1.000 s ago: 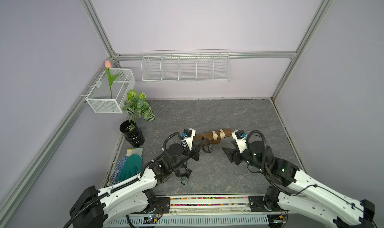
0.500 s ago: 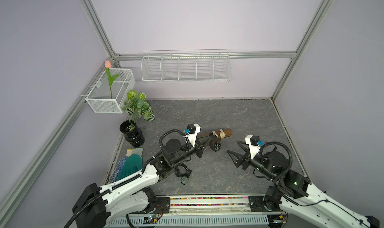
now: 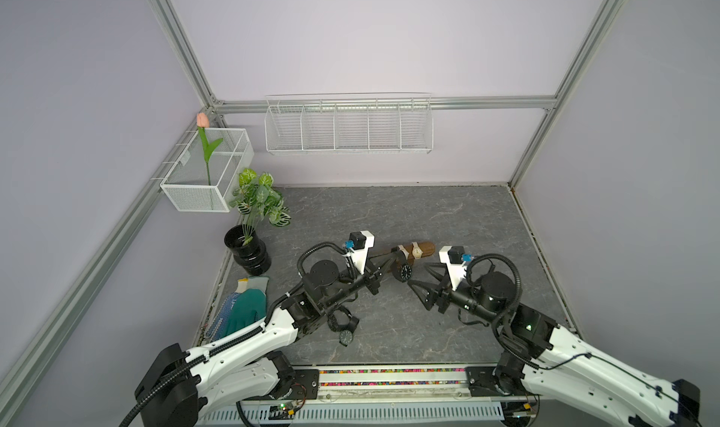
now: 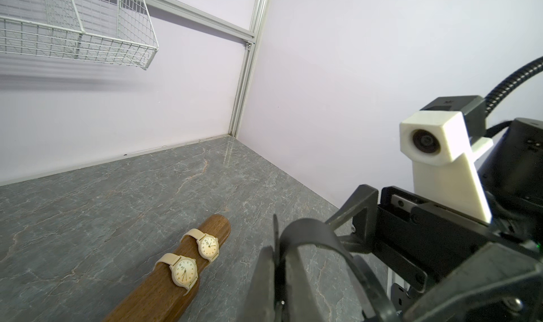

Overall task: Place watch on stand
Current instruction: Pick up the watch at the center of the board.

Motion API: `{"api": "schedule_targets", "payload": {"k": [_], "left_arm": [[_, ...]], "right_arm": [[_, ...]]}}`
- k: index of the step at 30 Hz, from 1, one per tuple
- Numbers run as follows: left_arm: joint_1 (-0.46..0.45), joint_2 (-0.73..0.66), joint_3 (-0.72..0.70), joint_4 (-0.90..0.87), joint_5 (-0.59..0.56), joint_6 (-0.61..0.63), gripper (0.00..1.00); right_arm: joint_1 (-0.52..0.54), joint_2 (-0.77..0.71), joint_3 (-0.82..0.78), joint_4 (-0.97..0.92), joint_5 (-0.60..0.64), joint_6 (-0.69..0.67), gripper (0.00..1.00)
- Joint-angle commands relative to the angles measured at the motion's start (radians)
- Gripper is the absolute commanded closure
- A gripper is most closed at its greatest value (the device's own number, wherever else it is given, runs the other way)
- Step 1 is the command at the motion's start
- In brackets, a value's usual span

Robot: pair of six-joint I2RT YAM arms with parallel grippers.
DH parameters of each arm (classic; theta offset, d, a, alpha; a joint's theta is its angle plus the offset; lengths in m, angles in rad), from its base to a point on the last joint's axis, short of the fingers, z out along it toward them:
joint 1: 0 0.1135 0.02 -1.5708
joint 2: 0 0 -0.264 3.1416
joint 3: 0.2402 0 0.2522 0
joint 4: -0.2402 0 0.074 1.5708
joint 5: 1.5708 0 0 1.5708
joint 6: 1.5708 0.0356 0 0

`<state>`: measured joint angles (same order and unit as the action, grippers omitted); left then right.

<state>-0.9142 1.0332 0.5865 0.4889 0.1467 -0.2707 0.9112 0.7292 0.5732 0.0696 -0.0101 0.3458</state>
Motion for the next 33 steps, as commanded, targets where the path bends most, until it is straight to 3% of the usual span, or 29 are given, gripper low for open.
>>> {"api": "schedule_targets", "payload": {"k": [1, 8, 18, 33], "left_arm": [[0.005, 0.017, 0.010, 0.019, -0.021, 0.019, 1.00], [0.005, 0.028, 0.011, 0.014, -0.015, 0.016, 1.00], [0.006, 0.044, 0.013, 0.009, -0.024, 0.010, 1.00], [0.005, 0.067, 0.030, -0.004, -0.028, 0.005, 1.00]], "right_arm": [[-0.003, 0.029, 0.044, 0.089, -0.061, 0.035, 0.19], [0.000, 0.091, 0.090, 0.027, -0.056, 0.041, 0.23], [0.023, 0.171, 0.176, -0.093, -0.047, -0.010, 0.41], [0.070, 0.191, 0.215, -0.200, 0.099, -0.083, 0.45]]}}
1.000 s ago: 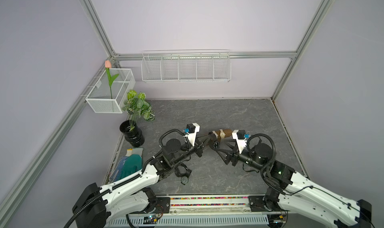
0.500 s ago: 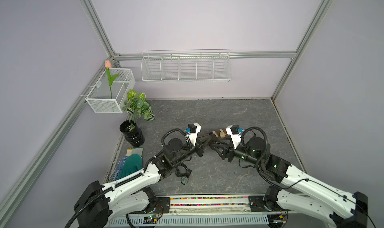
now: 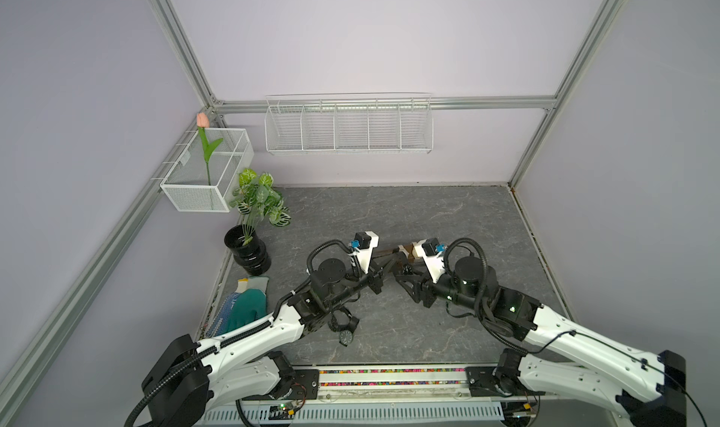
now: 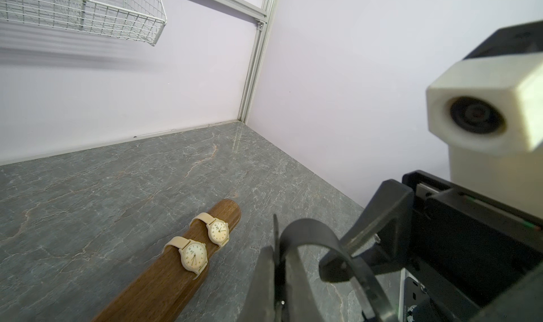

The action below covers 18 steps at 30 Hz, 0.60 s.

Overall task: Place watch on stand
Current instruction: Pick up the watch at the center of the board.

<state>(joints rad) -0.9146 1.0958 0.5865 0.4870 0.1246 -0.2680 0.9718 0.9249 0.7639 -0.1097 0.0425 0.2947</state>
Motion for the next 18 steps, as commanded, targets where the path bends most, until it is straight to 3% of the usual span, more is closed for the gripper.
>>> {"api": "schedule_targets", "payload": {"k": [1, 18], "left_arm": [[0.005, 0.007, 0.032, -0.004, -0.006, 0.003, 1.00], [0.005, 0.015, 0.044, -0.037, -0.022, -0.010, 1.00]], "right_arm": [[0.010, -0.003, 0.026, -0.019, 0.047, -0.034, 0.45], [0.017, 0.028, 0.018, 0.003, 0.096, -0.041, 0.54]]}}
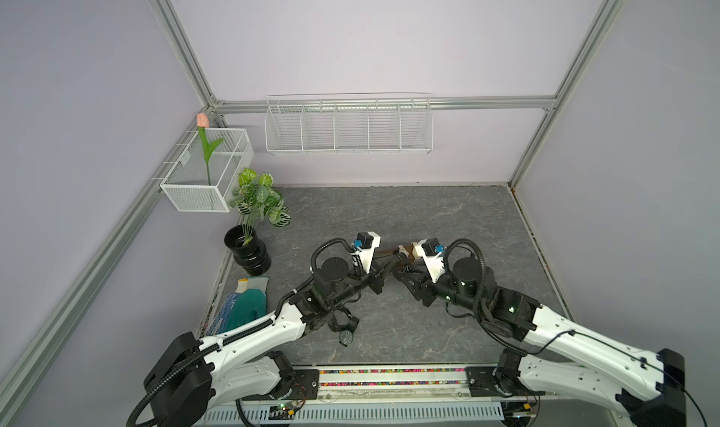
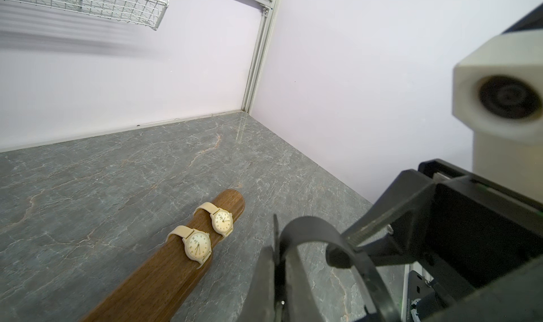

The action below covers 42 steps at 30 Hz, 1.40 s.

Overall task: Place watch on stand
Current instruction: Pick up the watch at the center of the board, then place the watch on the stand.

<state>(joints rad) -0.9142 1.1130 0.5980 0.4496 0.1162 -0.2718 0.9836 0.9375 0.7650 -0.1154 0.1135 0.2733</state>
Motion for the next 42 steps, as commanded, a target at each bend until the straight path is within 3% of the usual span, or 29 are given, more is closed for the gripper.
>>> {"api": "schedule_targets", "payload": {"k": [1, 5, 9, 17, 23, 31, 42], "left_arm": [[0.005, -0.004, 0.033, -0.002, -0.015, -0.004, 1.00], [0.005, -0.008, 0.031, -0.013, -0.035, -0.004, 1.00], [0.005, -0.005, 0.038, -0.055, -0.136, -0.026, 0.98], [0.006, 0.029, 0.063, -0.136, -0.263, -0.071, 0.49], [0.017, 0.065, 0.078, -0.240, -0.366, -0.154, 0.26], [0.086, 0.138, 0.095, -0.452, -0.486, -0.312, 0.23], [0.090, 0.153, 0.055, -0.519, -0.365, -0.277, 0.22]], "right_arm": [[0.005, 0.020, 0.020, 0.005, 0.025, -0.020, 0.55], [0.005, 0.026, 0.029, -0.006, 0.044, -0.007, 0.56], [-0.020, 0.054, 0.066, -0.067, 0.068, 0.020, 0.57], [-0.169, 0.129, 0.143, -0.203, 0.049, 0.058, 0.61], [-0.313, 0.167, 0.160, -0.295, 0.085, 0.014, 0.63], [-0.509, 0.223, 0.177, -0.313, 0.034, -0.059, 0.62], [-0.595, 0.379, 0.176, -0.225, 0.023, -0.072, 0.64]]}}
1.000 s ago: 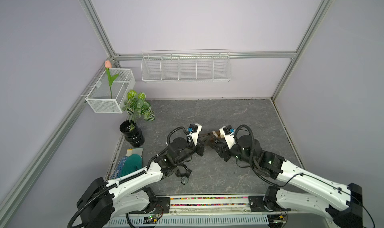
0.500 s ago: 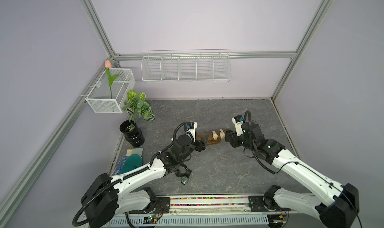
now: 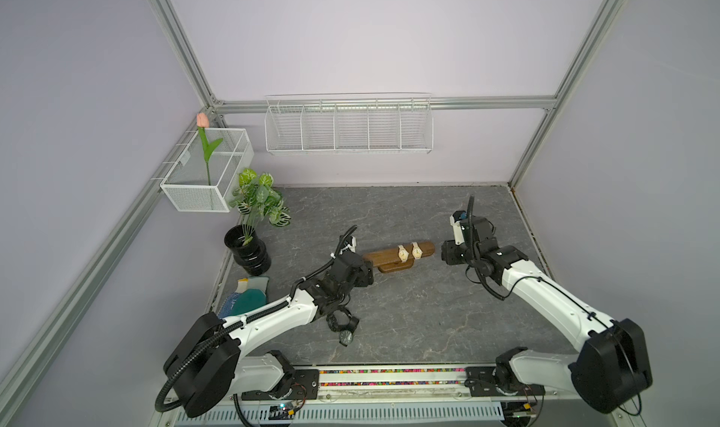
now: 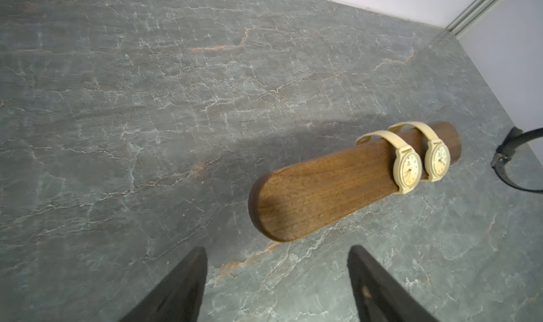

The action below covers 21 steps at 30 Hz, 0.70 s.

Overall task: Place watch on stand
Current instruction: Place the watch on the stand.

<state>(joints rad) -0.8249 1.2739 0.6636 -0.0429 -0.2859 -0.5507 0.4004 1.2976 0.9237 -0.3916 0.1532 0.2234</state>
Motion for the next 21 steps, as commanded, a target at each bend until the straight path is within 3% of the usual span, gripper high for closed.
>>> {"api": "schedule_targets", "payload": {"k": [1, 7, 12, 21], "left_arm": [[0.001, -0.007, -0.015, -0.024, 0.050, 0.008, 0.22], [0.001, 0.097, 0.022, -0.014, 0.131, 0.065, 0.30], [0.002, 0.187, 0.072, -0.034, 0.110, 0.064, 0.32], [0.035, 0.225, 0.114, -0.020, 0.102, 0.076, 0.35]], "right_arm": [[-0.016, 0.033, 0.022, 0.057, -0.018, -0.022, 0.64], [-0.026, 0.100, 0.064, 0.081, -0.070, -0.005, 0.64], [-0.025, 0.134, 0.085, 0.068, -0.088, -0.015, 0.64], [-0.011, 0.173, 0.124, -0.019, -0.090, -0.054, 0.65]]}}
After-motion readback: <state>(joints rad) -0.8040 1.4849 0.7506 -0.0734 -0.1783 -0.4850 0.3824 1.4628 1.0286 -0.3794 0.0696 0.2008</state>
